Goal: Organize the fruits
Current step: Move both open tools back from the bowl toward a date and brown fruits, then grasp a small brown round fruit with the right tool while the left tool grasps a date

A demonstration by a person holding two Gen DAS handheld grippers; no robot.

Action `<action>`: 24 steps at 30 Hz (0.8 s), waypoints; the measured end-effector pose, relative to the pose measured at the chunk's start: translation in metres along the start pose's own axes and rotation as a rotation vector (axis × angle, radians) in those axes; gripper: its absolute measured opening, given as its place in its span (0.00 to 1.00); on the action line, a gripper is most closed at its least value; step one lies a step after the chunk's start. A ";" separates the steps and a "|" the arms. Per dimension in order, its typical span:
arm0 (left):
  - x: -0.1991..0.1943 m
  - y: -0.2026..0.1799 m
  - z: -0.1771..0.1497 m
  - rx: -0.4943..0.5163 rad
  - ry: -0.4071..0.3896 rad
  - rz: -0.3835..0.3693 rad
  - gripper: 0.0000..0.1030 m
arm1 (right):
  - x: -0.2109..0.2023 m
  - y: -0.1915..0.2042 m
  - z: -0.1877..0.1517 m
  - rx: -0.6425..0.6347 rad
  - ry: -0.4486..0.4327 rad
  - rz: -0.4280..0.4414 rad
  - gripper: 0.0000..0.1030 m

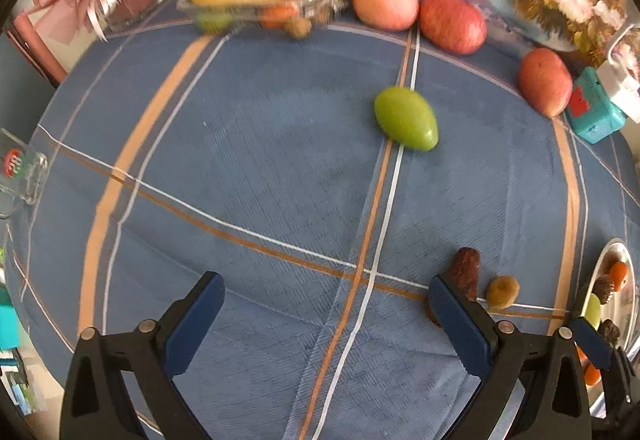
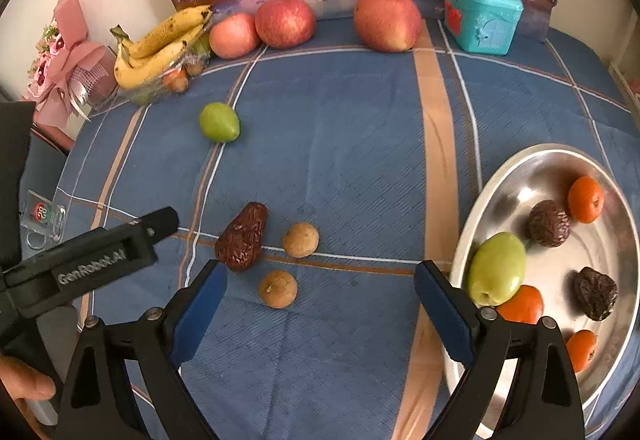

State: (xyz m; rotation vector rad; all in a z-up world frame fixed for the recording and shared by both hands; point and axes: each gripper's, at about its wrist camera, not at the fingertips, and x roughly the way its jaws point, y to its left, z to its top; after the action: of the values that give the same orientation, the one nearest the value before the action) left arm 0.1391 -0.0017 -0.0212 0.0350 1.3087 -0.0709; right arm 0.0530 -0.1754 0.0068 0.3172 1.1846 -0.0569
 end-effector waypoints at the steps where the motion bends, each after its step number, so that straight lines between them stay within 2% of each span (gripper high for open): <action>1: 0.002 0.000 0.000 0.001 0.007 -0.007 1.00 | 0.002 0.000 -0.001 0.000 0.005 0.000 0.92; 9: 0.010 0.002 0.006 -0.016 0.020 -0.005 1.00 | 0.024 0.007 0.000 -0.021 0.069 0.004 0.92; 14: 0.009 0.003 0.008 -0.023 0.022 -0.039 1.00 | 0.026 0.014 0.006 -0.054 0.074 -0.005 0.91; 16: 0.009 0.001 0.009 -0.022 0.028 -0.061 1.00 | 0.026 0.017 0.008 -0.074 0.072 -0.010 0.84; 18: 0.009 -0.002 0.011 -0.019 0.037 -0.082 1.00 | 0.026 0.019 0.009 -0.081 0.071 -0.007 0.69; 22: 0.013 -0.012 0.010 -0.006 0.061 -0.148 1.00 | 0.032 0.021 0.012 -0.094 0.092 0.012 0.67; 24: 0.015 -0.017 0.008 -0.012 0.077 -0.194 1.00 | 0.034 0.023 0.014 -0.100 0.100 0.018 0.61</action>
State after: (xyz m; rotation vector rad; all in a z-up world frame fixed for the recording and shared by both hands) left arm 0.1492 -0.0196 -0.0336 -0.1007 1.3868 -0.2293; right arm 0.0834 -0.1536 -0.0144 0.2447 1.2793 0.0349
